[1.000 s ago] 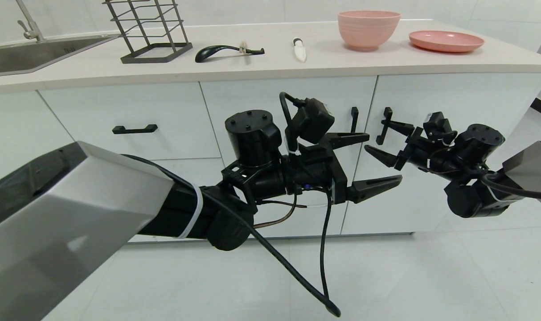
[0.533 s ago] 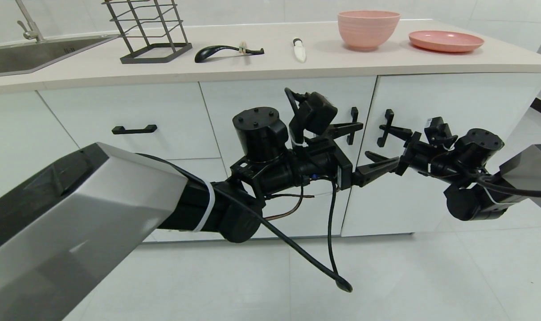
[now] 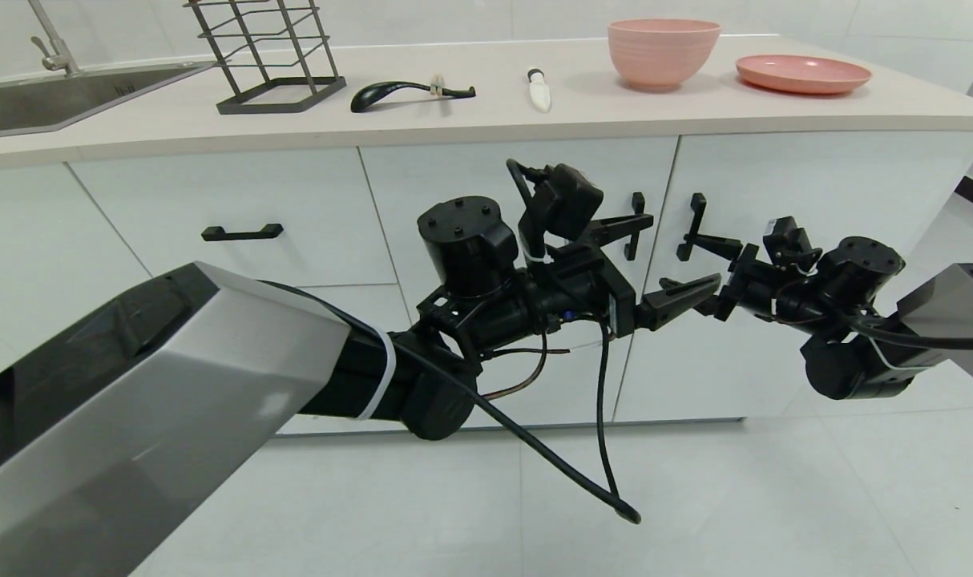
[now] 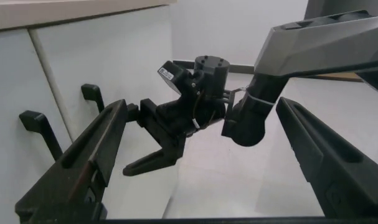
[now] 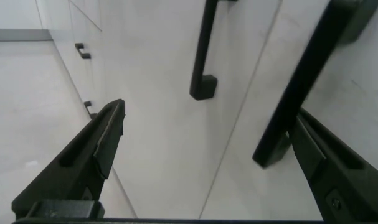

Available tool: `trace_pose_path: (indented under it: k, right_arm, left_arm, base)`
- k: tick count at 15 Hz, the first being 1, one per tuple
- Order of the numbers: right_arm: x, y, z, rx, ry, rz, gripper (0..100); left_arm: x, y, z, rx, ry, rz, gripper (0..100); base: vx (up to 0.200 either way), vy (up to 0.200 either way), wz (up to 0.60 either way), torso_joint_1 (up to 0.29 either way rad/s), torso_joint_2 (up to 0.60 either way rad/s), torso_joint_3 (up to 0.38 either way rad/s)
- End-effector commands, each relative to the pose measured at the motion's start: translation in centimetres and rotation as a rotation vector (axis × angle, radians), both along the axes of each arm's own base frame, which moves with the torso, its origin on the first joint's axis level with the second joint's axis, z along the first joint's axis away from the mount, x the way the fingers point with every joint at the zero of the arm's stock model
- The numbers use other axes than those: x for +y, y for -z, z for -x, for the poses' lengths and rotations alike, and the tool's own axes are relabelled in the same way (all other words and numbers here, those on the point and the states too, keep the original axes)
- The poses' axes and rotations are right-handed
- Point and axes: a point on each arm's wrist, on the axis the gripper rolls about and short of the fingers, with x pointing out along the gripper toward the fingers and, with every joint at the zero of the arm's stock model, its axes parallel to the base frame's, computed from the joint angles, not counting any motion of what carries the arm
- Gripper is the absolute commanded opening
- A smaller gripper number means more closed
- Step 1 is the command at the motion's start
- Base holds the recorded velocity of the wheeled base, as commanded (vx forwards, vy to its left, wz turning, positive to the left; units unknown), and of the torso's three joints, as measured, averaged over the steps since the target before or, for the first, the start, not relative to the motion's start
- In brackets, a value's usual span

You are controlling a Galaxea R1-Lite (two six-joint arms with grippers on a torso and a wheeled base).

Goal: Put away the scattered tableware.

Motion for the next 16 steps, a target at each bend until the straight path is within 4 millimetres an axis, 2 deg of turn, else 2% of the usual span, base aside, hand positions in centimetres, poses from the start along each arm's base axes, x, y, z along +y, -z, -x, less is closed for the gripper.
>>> trace_pose_path:
  k: [1, 2, 3, 7, 10, 13, 16]
  right_arm:
    - [-1.5, -0.1, -0.1, -0.003, 0.044, -0.004, 100]
    - [-2.6, 0.1, -0.1, 0.000, 0.073, -0.006, 100]
    - [-2.8, -0.1, 0.0, -0.006, 0.079, -0.007, 100]
    - [-2.3, -0.8, 0.2, -0.022, 0.068, -0.007, 100]
    - [-2.3, -1.1, 0.7, -0.019, 0.070, -0.007, 100]
    - [-2.3, -0.9, 1.0, -0.009, 0.070, -0.006, 100]
    - [-2.3, -0.9, 1.1, -0.009, 0.069, -0.005, 100]
  left_arm:
    - [0.0, 0.0, 0.0, -0.002, 0.001, 0.004, 100]
    - [-0.2, 0.2, -0.2, -0.028, 0.001, 0.027, 100]
    - [-0.2, 0.2, -0.2, -0.052, 0.005, 0.047, 100]
    - [-0.2, 0.1, 0.0, -0.043, 0.012, 0.063, 100]
    - [-0.8, 0.5, 1.1, -0.030, 0.038, 0.055, 100]
    - [-1.1, 1.2, 1.4, -0.024, 0.046, 0.052, 100]
    - [-1.3, 1.1, 2.7, -0.043, 0.077, 0.086, 100]
  base:
    - [0.200, 0.000, 0.00, -0.002, 0.00, 0.007]
    - [0.000, 0.000, 0.00, 0.000, 0.00, 0.000]
    - [0.000, 0.000, 0.00, 0.000, 0.00, 0.000]
    - [0.000, 0.000, 0.00, 0.000, 0.00, 0.000]
    - [0.000, 0.000, 0.00, 0.000, 0.00, 0.000]
    - [0.000, -0.200, 0.00, 0.010, 0.01, 0.006]
    - [0.000, 0.000, 0.00, 0.000, 0.00, 0.000]
